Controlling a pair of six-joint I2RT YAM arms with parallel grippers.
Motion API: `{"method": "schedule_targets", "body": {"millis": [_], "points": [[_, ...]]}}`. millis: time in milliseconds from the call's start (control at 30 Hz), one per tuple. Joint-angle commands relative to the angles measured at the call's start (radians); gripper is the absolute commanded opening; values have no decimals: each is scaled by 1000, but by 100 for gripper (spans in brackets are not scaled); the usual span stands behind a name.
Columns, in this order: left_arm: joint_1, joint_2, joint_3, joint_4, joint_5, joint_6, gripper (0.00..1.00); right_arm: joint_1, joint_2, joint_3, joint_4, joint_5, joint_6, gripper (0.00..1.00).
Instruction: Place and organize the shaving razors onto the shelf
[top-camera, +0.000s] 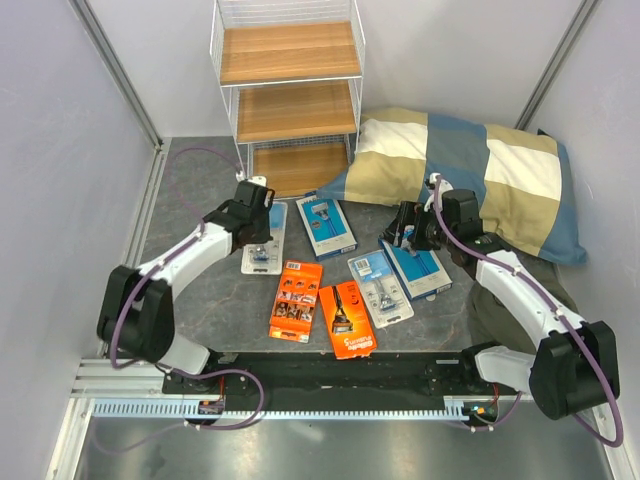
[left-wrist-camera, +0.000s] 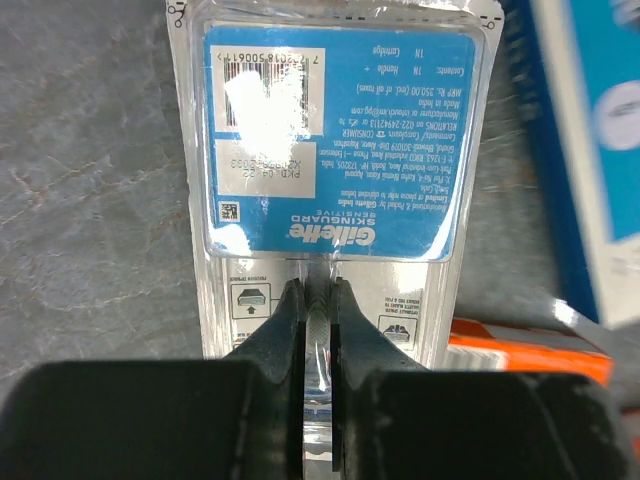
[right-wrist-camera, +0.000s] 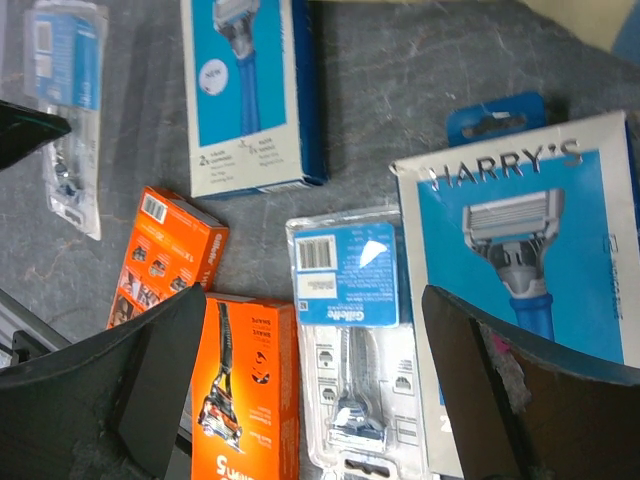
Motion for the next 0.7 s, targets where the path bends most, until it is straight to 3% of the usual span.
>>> {"method": "schedule_targets", "body": {"millis": [0,300,667], "points": [[3,-156,10,-3,38,-75,2,34,0,86,30,42,-38,98],[3,-267,90,-54,121,-154,2,238,41,173,53,132,-14,98],[-75,-282,107,-9,288,-43,2,339,139,98,493,-46,254,98]]}}
